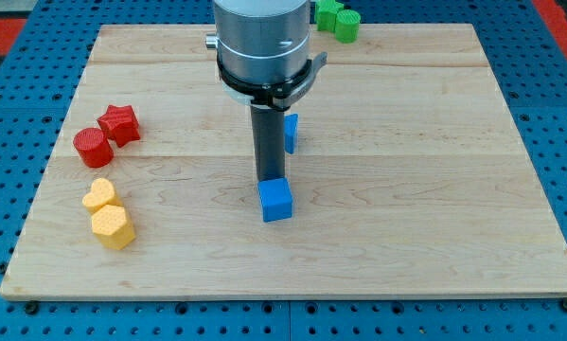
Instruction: Push the cube into the yellow blocks
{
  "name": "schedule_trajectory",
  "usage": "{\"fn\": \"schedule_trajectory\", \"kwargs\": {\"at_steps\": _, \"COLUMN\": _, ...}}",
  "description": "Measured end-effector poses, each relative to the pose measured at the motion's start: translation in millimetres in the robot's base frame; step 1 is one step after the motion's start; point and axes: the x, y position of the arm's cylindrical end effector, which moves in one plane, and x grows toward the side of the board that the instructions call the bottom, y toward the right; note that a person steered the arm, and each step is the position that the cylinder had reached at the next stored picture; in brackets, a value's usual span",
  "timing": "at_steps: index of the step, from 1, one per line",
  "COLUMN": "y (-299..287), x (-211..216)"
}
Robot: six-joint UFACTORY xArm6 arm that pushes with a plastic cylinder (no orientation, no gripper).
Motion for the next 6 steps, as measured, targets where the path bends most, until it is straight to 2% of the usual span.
{"fn": "schedule_trajectory", "kwargs": {"at_steps": 1, "y": 61.7, "x": 3.3}}
{"fn": "schedule_trajectory", "kwargs": {"at_steps": 2, "y": 48.8, "x": 42.8}}
{"fn": "schedule_trajectory", "kwargs": {"at_steps": 3, "y": -49.9, "x": 65.9}}
{"fn": "schedule_trajectory", "kwargs": {"at_steps": 4, "y": -24.9, "x": 57.5}}
{"fn": "schedule_trajectory", "kwargs": {"at_steps": 5, "y": 49.2, "x": 37.0}}
{"fn": "schedule_trajectory", "kwargs": {"at_steps": 6, "y": -10.4, "x": 24.2}}
